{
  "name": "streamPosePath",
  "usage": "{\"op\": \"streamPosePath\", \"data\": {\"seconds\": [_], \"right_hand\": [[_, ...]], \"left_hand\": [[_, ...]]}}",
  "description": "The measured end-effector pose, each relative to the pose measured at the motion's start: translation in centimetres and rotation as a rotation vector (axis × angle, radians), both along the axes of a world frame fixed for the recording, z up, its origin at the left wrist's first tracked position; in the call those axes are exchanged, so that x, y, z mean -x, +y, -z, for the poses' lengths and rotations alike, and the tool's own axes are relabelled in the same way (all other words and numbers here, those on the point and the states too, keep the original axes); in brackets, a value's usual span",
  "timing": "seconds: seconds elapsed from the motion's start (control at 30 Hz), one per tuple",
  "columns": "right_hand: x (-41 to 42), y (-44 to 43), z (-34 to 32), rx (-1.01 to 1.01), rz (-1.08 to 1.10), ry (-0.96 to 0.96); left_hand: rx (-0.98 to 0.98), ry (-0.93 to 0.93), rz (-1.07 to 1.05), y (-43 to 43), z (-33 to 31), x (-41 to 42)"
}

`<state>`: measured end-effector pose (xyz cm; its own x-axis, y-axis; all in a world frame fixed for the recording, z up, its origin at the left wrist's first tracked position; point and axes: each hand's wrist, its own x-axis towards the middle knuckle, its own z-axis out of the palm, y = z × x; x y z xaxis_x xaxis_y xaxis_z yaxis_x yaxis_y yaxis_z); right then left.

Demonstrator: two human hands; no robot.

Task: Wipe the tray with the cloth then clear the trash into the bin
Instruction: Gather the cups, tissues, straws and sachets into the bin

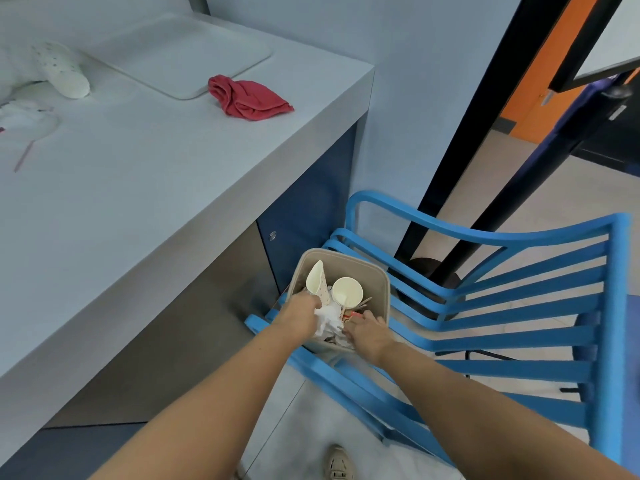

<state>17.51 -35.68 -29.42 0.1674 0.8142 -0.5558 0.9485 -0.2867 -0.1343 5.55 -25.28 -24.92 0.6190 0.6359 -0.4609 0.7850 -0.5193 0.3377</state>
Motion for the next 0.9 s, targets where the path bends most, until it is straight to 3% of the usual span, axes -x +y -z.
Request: {"op": "streamPosePath", "data": {"seconds": [0.27, 0.47, 0.9], "right_hand": [[-1.2, 4.0, -5.2, 0.133, 0.087, 0.074], [-1.7, 8.0, -11.3, 0.235, -0.023, 0.027], [4.3, 16.1, -23.2, 0.126, -0.092, 0.071]], "left_hand": [[-0.053, -0.104, -0.054, 1.1, -2.8, 1.7], [-0.139, -0.205, -0.084, 2.0, -6.3, 2.1], [-0.425, -0.547, -0.270, 6.9, -14.7, 5.6]]}}
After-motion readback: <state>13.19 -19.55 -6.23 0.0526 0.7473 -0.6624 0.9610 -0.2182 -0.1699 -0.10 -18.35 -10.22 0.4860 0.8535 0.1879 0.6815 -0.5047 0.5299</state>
